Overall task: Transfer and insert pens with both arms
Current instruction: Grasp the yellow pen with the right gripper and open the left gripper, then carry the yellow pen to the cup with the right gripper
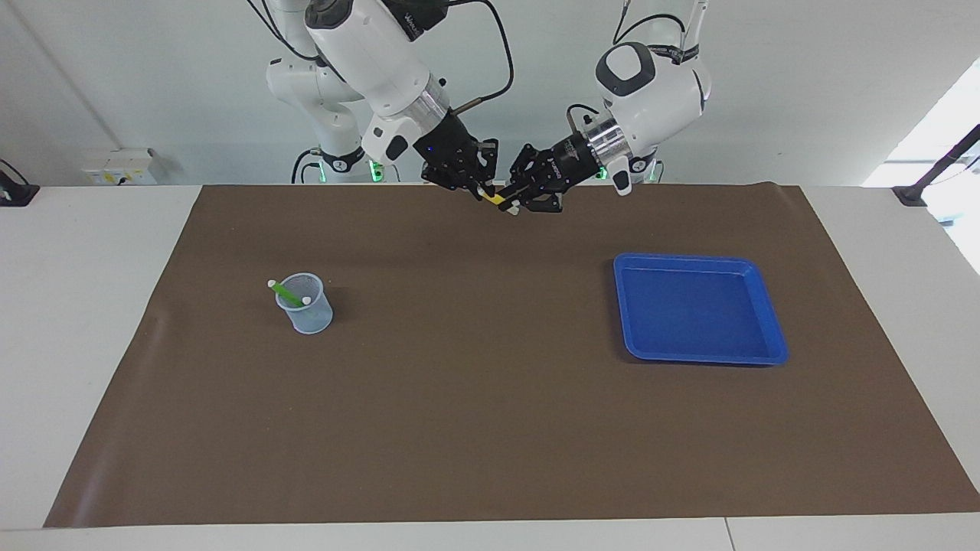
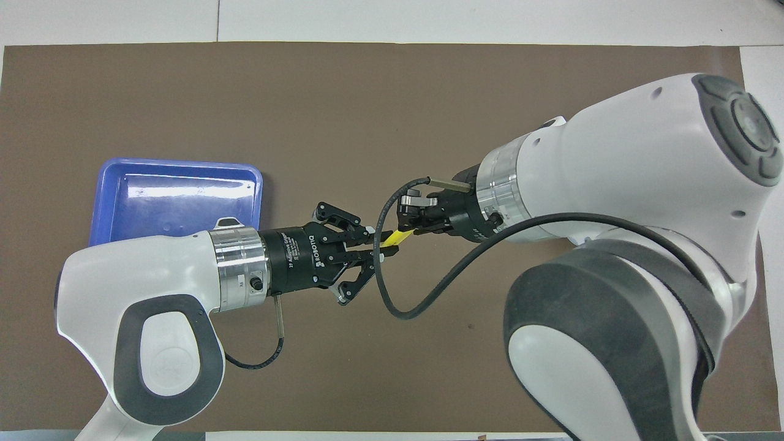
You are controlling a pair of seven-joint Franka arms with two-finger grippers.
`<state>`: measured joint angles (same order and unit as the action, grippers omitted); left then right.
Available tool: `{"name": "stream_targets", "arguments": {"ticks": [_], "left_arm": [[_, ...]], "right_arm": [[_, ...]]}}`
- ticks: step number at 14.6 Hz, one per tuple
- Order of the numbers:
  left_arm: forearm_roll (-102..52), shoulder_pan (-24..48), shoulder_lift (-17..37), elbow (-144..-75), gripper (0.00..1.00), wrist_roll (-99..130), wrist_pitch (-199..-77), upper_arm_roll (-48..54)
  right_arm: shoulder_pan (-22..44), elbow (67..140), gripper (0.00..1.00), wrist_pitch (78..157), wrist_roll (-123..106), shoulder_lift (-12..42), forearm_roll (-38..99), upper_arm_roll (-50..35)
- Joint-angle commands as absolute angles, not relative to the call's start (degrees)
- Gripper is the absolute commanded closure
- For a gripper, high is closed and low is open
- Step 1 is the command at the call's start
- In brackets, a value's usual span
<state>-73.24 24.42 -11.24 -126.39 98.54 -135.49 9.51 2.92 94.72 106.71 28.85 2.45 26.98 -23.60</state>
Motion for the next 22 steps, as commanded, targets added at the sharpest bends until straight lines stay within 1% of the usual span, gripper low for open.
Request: {"name": "stream_targets", "arguments": {"ticks": [1,4,5,6,9,13,16,18,22], "left_arm": [[-74.4,25.0,-13.1,-128.1,1.00,99.7,-136.9,9.1],[-74.4,25.0,-13.1,-128.1,1.00,100.3,-137.1,9.0],[-74.4,25.2,-13.2,-128.1,0.09,100.5,-137.5,9.0],[-74.4,25.5,-13.5,-128.1,0.00,100.7,-138.3,9.0],[-74.4,25.6,-13.7,-128.1,0.00,100.8,-138.6,9.0],[-73.7,24.3,-13.7,-128.6,0.00,100.4,-138.5,8.8],[-71.2,20.3,-13.5,-128.8,0.00,100.4,-138.4,8.8],[-68.9,17.3,-13.3,-128.8,0.00,100.4,-138.4,8.8],[-66.9,11.5,-12.9,-128.5,0.00,100.5,-138.6,8.8]], "right_arm": [[2.5,95.1,1.00,107.5,28.7,2.5,26.0,-24.1],[2.5,95.1,1.00,107.4,28.7,2.4,24.7,-24.1],[2.5,95.1,1.00,107.4,28.7,2.3,24.1,-24.1],[2.5,95.1,1.00,107.3,28.7,2.1,23.4,-24.0],[2.3,96.7,1.00,107.0,26.6,1.1,22.7,-22.1],[2.3,101.4,1.00,106.4,15.7,-1.9,19.1,-15.4],[2.2,103.6,1.00,106.3,9.3,-3.0,9.8,-12.8],[2.2,106.3,1.00,106.4,5.6,-4.4,4.2,-11.1],[2.1,111.9,1.00,109.9,-1.7,-6.7,-4.1,-8.3]]}}
